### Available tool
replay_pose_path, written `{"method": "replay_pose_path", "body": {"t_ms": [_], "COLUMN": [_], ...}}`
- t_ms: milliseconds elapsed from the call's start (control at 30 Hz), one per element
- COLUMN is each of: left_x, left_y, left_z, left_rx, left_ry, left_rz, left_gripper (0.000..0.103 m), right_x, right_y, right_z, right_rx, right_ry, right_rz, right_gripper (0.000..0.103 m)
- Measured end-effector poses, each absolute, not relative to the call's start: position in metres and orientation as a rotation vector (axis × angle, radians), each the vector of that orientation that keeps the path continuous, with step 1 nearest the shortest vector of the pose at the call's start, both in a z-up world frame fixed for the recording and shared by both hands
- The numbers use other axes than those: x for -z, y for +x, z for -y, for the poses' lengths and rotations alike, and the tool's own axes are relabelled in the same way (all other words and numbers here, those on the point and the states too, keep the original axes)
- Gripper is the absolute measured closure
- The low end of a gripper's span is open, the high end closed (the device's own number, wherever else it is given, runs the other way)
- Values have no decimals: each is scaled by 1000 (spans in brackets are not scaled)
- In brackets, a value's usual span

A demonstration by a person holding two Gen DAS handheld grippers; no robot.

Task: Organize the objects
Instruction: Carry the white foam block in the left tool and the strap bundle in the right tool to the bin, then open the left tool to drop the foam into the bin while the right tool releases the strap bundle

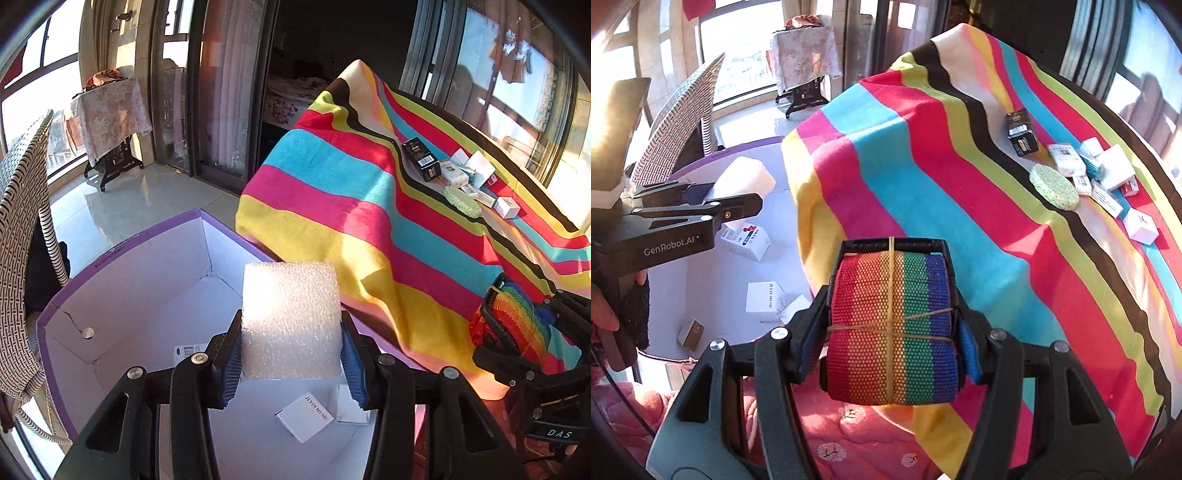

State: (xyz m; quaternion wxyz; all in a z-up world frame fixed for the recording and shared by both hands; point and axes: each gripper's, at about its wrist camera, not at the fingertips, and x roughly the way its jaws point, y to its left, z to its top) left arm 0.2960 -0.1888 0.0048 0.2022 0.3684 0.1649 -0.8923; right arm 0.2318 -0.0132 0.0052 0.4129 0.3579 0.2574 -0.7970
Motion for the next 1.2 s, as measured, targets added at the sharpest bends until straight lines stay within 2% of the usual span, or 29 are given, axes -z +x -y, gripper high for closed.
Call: {"method": "replay_pose_path", "body": {"t_ms": [367, 733, 767, 833, 933, 1067, 1200], "left_x": [4, 3, 3, 1, -3, -12, -12], "left_y": [335, 360, 361, 362, 366, 359, 329], "left_z": [242, 271, 272, 275, 275, 261, 230], "left_rx": [2326, 2138, 2124, 2095, 2072, 2163, 2324], "left_ry": [1006, 961, 960, 958, 920, 869, 934], "left_rz": [-538, -463, -466, -468, -492, -572, -568], "left_gripper": [55, 54, 53, 35, 21, 19, 18], "right_x": [1, 4, 4, 4, -1, -16, -17], "right_y": [294, 338, 340, 341, 333, 297, 231], "right_z": [86, 110, 110, 109, 105, 87, 60], "right_rx": [1716, 1521, 1505, 1480, 1525, 1685, 1953], "right_ry": [773, 700, 698, 708, 696, 704, 794], "right_rz": [-807, -830, -817, -785, -741, -647, -616], "right_gripper": [39, 39, 39, 34, 30, 27, 19]}}
